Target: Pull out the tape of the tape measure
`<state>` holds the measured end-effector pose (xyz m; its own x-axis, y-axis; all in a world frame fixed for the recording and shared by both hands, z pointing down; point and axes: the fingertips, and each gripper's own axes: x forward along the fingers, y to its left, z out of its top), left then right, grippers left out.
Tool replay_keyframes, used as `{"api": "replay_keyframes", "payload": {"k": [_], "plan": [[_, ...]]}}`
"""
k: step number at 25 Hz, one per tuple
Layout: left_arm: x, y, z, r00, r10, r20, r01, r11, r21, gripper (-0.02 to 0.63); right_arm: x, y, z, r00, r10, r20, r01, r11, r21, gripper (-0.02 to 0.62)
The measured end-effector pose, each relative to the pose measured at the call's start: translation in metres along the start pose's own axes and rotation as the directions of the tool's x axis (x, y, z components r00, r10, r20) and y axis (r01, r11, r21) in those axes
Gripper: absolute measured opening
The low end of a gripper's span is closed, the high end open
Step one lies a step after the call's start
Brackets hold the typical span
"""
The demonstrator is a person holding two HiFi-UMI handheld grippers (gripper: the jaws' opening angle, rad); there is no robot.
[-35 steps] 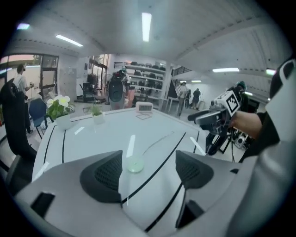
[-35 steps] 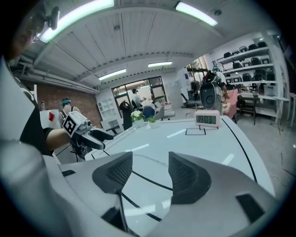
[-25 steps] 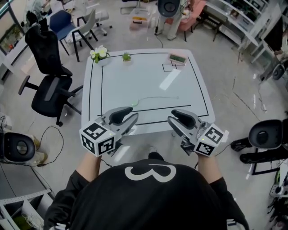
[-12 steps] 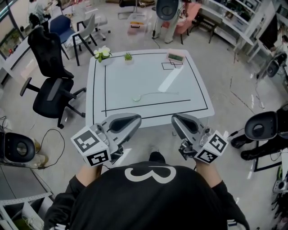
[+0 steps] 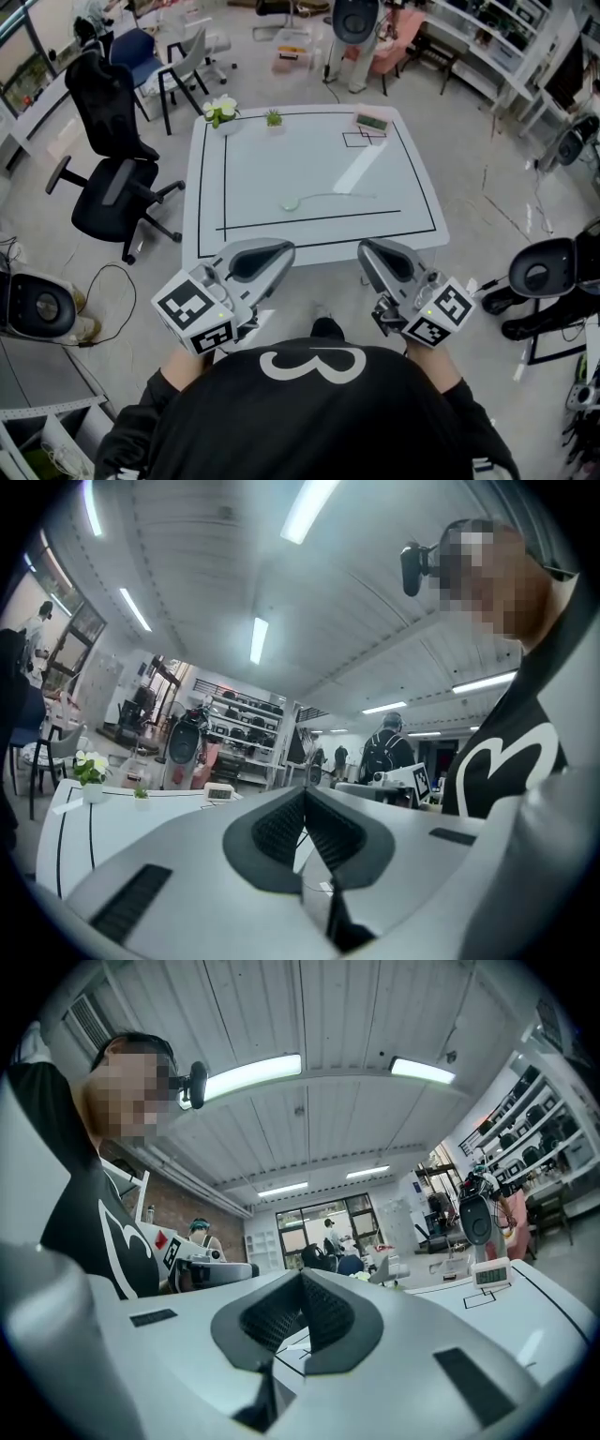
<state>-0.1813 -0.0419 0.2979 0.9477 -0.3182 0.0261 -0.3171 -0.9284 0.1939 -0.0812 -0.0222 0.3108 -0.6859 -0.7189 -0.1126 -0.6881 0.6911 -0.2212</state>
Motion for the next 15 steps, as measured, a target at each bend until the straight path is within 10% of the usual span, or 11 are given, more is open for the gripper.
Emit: {"api": "replay_keyframes", "payload": {"k": [15], "plan": [[0.035, 0.016, -0.016, 0.996, 0.058, -0.073, -0.059, 0.998, -0.006, 0.003, -0.006, -0.039, -0.005, 1.0, 0.001, -0.024, 0.0, 1.0, 0.023, 0.009]]}}
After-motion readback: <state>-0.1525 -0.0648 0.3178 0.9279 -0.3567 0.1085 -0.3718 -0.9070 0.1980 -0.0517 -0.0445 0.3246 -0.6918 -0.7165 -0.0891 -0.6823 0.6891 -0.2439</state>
